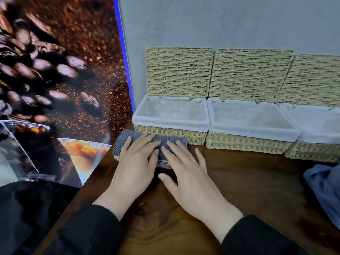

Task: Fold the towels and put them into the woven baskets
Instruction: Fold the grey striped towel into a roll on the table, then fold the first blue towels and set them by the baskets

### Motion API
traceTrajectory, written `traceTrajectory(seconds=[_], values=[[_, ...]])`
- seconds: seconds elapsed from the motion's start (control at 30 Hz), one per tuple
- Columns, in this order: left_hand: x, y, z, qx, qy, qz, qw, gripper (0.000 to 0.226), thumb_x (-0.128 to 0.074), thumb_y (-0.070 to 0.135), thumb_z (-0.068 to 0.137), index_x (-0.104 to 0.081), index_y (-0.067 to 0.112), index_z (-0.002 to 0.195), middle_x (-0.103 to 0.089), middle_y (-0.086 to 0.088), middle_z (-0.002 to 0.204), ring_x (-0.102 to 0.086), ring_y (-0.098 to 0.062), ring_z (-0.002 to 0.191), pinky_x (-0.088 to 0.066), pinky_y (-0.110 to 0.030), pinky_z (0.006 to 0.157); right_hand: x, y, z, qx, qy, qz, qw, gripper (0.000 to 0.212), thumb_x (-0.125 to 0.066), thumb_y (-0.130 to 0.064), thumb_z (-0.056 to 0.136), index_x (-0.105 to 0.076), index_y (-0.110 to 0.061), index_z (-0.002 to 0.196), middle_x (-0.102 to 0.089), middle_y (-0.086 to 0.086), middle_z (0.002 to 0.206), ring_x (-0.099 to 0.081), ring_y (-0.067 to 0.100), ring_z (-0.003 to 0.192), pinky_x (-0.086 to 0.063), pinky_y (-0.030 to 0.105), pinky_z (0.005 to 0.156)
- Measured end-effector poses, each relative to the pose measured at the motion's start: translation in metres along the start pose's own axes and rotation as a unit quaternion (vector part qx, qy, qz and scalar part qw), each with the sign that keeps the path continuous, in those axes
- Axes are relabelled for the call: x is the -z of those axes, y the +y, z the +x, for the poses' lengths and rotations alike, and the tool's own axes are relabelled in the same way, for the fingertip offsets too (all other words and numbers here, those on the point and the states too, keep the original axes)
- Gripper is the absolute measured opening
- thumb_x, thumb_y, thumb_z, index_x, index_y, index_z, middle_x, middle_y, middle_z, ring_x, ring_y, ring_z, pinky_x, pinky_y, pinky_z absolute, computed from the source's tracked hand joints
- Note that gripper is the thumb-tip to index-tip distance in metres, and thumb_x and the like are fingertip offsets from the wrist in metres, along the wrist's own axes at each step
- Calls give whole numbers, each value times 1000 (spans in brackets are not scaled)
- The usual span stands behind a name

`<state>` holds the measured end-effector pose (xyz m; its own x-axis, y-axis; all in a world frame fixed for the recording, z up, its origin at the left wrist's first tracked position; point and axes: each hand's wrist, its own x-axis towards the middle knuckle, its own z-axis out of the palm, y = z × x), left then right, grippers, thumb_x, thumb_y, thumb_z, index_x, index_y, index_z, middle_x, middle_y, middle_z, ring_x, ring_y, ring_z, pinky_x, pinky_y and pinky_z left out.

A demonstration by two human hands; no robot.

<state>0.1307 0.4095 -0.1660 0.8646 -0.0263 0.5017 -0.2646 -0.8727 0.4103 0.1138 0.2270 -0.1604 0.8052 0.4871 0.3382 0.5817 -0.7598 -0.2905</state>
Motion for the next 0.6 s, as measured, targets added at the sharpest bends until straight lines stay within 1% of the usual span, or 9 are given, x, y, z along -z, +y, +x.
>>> traceTrajectory(seconds=[0.07, 0.17, 0.23, 0.3, 0.43, 0.47, 0.53, 0.6], values=[[4, 3, 0, -2, -1, 0, 1000, 45, -40, 35, 99, -62, 23, 137, -51, 7, 150, -31, -5, 147, -12, -40, 126, 1, 0, -2, 0, 19, 9, 1000, 61, -35, -53, 105, -22, -31, 160, -11, -11, 169, 4, 4, 155, -7, 52, 126], [10, 10, -2, -34, -2, -3, 999, 45, -41, 37, 100, -59, 23, 139, -52, 6, 148, -35, -9, 146, -18, -41, 124, 4, -2, -8, 4, 50, 12, 999, 57, -34, -52, 105, -28, -31, 157, -15, -9, 169, -1, 6, 156, -12, 52, 125], [12, 19, -4, -58, -6, -9, 998, 45, -43, 36, 100, -59, 20, 139, -54, 2, 147, -39, -12, 144, -20, -38, 123, 10, -2, -20, -5, 66, 25, 998, 53, -35, -50, 105, -34, -30, 155, -20, -9, 167, -8, 7, 155, -13, 51, 125], [12, 32, -8, -82, -7, -9, 997, 49, -43, 40, 99, -59, 17, 139, -56, 1, 145, -43, -14, 141, -23, -36, 122, 19, 1, -39, -27, 80, 41, 996, 50, -36, -48, 106, -40, -29, 151, -27, -10, 164, -15, 6, 153, -15, 49, 124], [6, 73, -28, -118, -23, -9, 993, 55, -40, 46, 97, -59, 16, 139, -60, 0, 140, -49, -18, 134, -31, -38, 114, 41, 17, -87, -59, 99, 27, 993, 46, -37, -46, 107, -49, -25, 147, -38, -10, 157, -28, 8, 148, -23, 46, 121], [2, 86, -35, -126, -35, -11, 991, 54, -39, 48, 98, -59, 18, 139, -60, 2, 139, -49, -16, 133, -32, -37, 113, 49, 24, -99, -68, 103, 18, 992, 46, -37, -46, 107, -49, -26, 147, -39, -11, 156, -30, 7, 147, -25, 44, 120], [-5, 114, -50, -138, -58, -18, 989, 53, -38, 49, 99, -58, 23, 140, -60, 7, 138, -48, -10, 132, -29, -29, 113, 66, 38, -122, -91, 115, 4, 989, 46, -36, -47, 107, -50, -28, 146, -41, -12, 154, -31, 6, 144, -26, 42, 119], [-14, 143, -62, -150, -74, -27, 985, 52, -36, 50, 100, -57, 25, 140, -59, 10, 139, -47, -6, 131, -24, -21, 113, 87, 53, -144, -109, 152, -14, 982, 44, -38, -46, 106, -54, -28, 143, -47, -13, 149, -39, 7, 139, -33, 41, 116]])
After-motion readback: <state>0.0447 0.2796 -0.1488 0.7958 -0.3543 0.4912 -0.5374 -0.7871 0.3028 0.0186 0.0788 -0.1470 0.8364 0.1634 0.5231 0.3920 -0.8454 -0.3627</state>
